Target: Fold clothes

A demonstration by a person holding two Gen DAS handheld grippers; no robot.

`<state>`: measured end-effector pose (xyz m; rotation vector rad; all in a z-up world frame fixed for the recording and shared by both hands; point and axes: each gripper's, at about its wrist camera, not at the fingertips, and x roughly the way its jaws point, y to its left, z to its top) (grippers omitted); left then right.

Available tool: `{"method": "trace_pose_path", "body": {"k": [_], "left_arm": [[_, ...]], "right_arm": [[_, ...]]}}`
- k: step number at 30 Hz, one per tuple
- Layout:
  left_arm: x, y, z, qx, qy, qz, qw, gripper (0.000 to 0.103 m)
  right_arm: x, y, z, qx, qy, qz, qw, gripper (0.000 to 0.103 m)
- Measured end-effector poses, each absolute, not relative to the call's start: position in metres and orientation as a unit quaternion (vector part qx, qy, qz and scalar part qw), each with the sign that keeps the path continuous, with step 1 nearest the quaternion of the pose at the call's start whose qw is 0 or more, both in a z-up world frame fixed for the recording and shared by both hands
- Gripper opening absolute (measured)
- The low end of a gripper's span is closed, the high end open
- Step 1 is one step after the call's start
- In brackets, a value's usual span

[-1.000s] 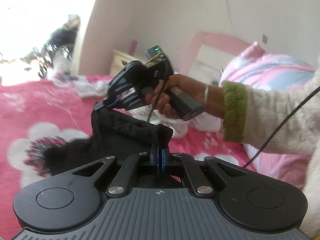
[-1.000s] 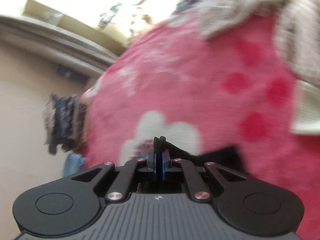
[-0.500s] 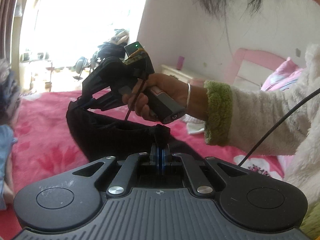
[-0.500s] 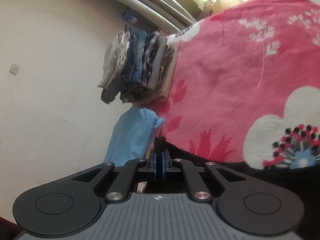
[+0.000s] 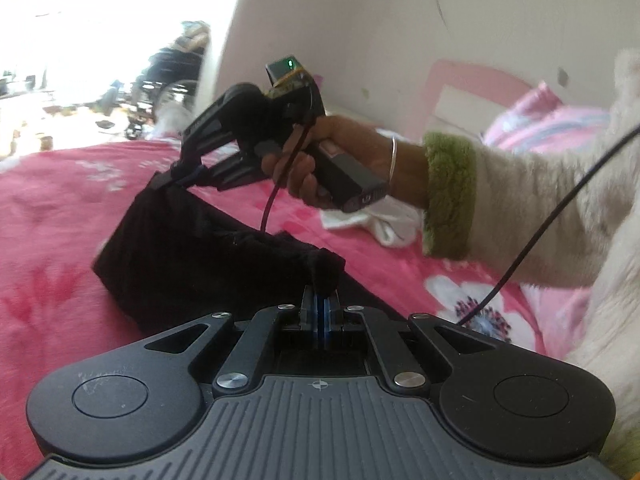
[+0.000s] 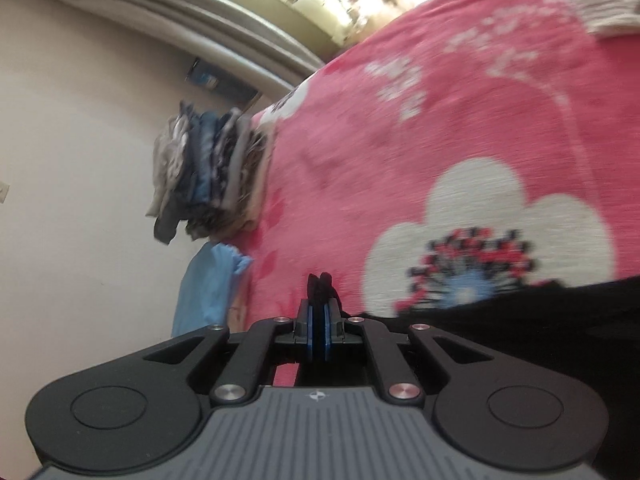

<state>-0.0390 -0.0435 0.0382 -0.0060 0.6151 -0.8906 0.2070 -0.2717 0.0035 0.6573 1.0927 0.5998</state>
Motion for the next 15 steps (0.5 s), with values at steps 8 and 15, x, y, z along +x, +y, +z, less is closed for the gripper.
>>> {"method": "trace_pose_path", "body": {"k": [8,15], "left_arm": [[-0.03,-0.102,0.005,0.042,0.324,-0.474,0.818,0.0],[-0.019,-0.14,-0.022,0.077,0.35,-0.489,0.795,0.0]], "right_arm": [[0.184,-0.345,-0.025,0.264,0.503,0.234,0.789,0.006],[0.17,-0.391,-0.063,0.28,0.499,0.211,0.792,0.006]]}}
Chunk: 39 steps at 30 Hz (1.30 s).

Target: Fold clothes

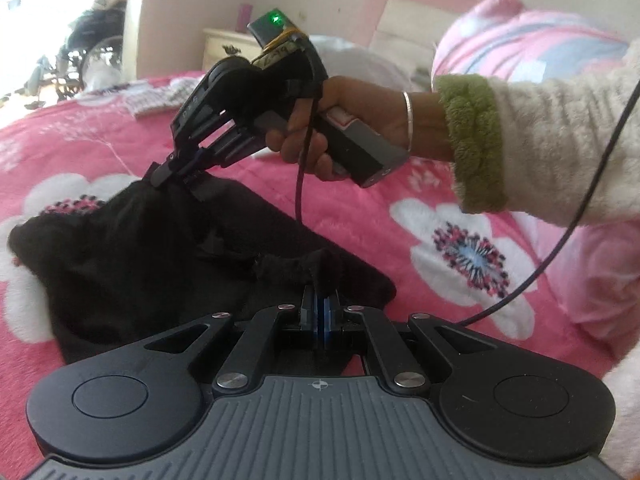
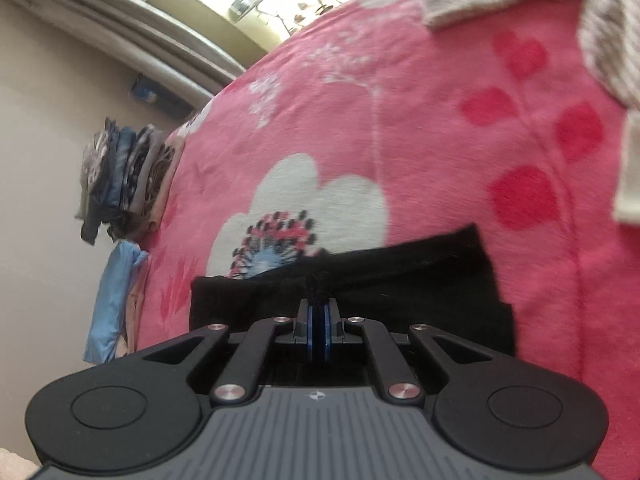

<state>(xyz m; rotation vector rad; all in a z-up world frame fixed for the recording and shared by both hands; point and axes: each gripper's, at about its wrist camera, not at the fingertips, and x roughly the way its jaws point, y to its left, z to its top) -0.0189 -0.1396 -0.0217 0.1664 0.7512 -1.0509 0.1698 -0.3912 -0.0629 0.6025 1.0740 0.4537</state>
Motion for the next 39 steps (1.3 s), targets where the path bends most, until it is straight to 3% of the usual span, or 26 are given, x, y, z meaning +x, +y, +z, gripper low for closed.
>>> {"method": "trace_pose_path", "body": {"k": [15,35,36,38,39], "left_arm": [[-0.008,-0.175,-0.024,0.067,0.342,-0.516,0.783,0.0],[-0.004,-0.189,-0.043,0.082,0.36,-0.53,0.763,0.0],[-0.004,-0.189,-0.045,0.085,0.36,-0.53,0.763,0.0],[-0.006,-0.189,-0.047,0.088,0.361,-0.531,0.761,0.0],[-0.006,-0.189,-0.048,0.088,0.36,-0.533,0.761,0.0]], "right_arm": [[0.173,-0.441,-0.062,0.299,0.46,0.22,0.807,0.006],[0.172,-0.467,-0.096,0.287,0.477,0.182,0.811,0.007],[0.171,-0.47,-0.095,0.295,0.477,0.179,0.808,0.008],[0.163,-0.481,-0.088,0.305,0.473,0.161,0.811,0.026],[0.155,-0.488,-0.082,0.31,0.469,0.15,0.814,0.028]]}}
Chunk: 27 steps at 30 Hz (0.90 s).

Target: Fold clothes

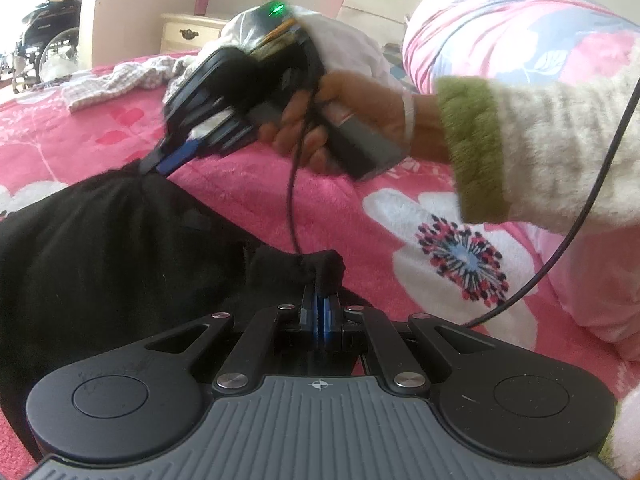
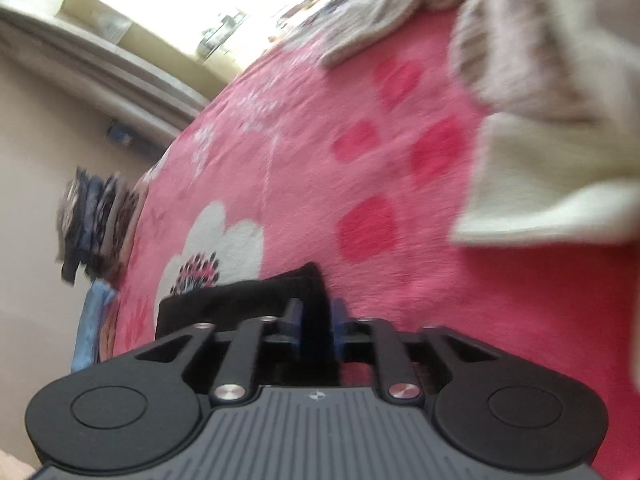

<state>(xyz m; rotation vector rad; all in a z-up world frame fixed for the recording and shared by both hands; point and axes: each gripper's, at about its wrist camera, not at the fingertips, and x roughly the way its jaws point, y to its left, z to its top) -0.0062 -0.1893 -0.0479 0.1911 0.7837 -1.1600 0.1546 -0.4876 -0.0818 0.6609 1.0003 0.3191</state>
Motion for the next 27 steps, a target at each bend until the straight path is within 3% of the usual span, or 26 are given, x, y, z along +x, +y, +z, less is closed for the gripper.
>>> {"method": "trace_pose_path", "body": {"k": [6,8,14,21,24,27], "left_arm": [[-0.005,-0.19,-0.056,0.081,0.36,-0.541,0.756,0.001],[-0.004,-0.188,-0.058,0.077,0.36,-0.541,0.756,0.001],[0.005,-0.181,-0.055,0.044,0.371,-0.537,0.756,0.0],[-0.003,-0.187,-0.048,0.047,0.368,-0.544,0.752,0.001],[-0.008,-0.194,-0.053,0.071,0.362,-0.546,0.753,0.0],[-0.008,-0.197,-0.056,0.077,0.362,-0.545,0.752,0.001]], "right_arm": [[0.048,-0.517,-0.035,0.337,0.429,0.088,0.833,0.029],[0.013,-0.525,-0.023,0.351,0.419,0.071,0.834,0.041],[-0.048,-0.512,-0.089,0.585,0.469,0.075,0.658,0.044],[-0.029,-0.497,-0.121,0.628,0.492,0.089,0.597,0.048],[-0.021,-0.493,-0.122,0.617,0.496,0.094,0.604,0.042],[-0.017,-0.49,-0.118,0.597,0.498,0.096,0.621,0.023]]}}
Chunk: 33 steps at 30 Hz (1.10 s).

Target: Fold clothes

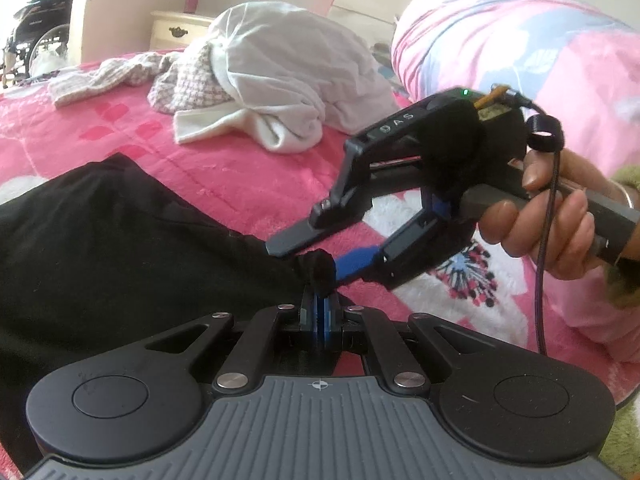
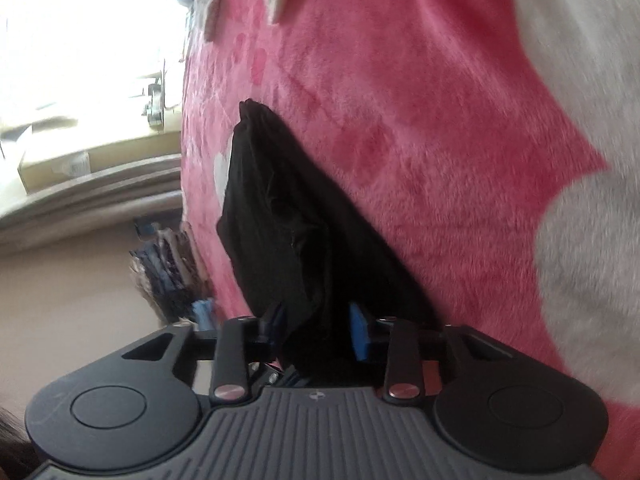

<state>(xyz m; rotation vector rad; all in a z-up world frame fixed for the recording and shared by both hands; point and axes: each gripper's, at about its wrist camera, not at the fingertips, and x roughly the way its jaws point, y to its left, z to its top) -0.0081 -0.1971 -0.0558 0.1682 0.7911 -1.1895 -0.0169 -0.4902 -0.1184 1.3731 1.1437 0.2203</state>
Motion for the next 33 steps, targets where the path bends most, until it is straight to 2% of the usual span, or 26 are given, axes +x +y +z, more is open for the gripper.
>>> {"method": "trace_pose_path", "body": {"k": [1,2,4,10,16,17,21,25,29,33], "left_arm": [[-0.008,-0.198,-0.056,0.077,0.362,-0.545,0.752,0.0],[-0.008,-0.198,-0.055,0.077,0.361,-0.545,0.753,0.0],[-0.009,-0.2,-0.054,0.077,0.359,-0.548,0.752,0.0],[-0.015,-0.205,-0.056,0.092,0.348,-0.558,0.748,0.001],[-0.015,-0.21,-0.07,0.119,0.388,-0.561,0.721,0.003],[-0.015,-0.211,-0.072,0.123,0.395,-0.562,0.717,0.004],[-0.019,-0.199,-0.067,0.12,0.408,-0.576,0.698,0.022],[-0.022,-0.163,-0.049,0.102,0.419,-0.575,0.695,0.024],[-0.023,-0.126,-0.037,0.098,0.431,-0.559,0.701,0.025],[-0.03,-0.101,-0.04,0.154,0.412,-0.514,0.736,0.025]], "right_arm": [[-0.018,-0.489,-0.117,0.59,0.498,0.095,0.628,0.015],[-0.018,-0.488,-0.115,0.582,0.498,0.094,0.635,0.011],[-0.02,-0.488,-0.111,0.569,0.496,0.093,0.649,0.009],[-0.024,-0.49,-0.101,0.539,0.495,0.093,0.675,0.007],[-0.032,-0.491,-0.108,0.5,0.51,0.084,0.695,0.007],[-0.033,-0.489,-0.11,0.482,0.514,0.083,0.705,0.006],[-0.038,-0.482,-0.104,0.417,0.52,0.088,0.74,0.007],[-0.044,-0.481,-0.075,0.323,0.529,0.096,0.779,0.014],[-0.051,-0.454,-0.037,0.192,0.481,0.133,0.845,0.014],[-0.054,-0.417,-0.018,0.068,0.438,0.171,0.88,0.014]]}}
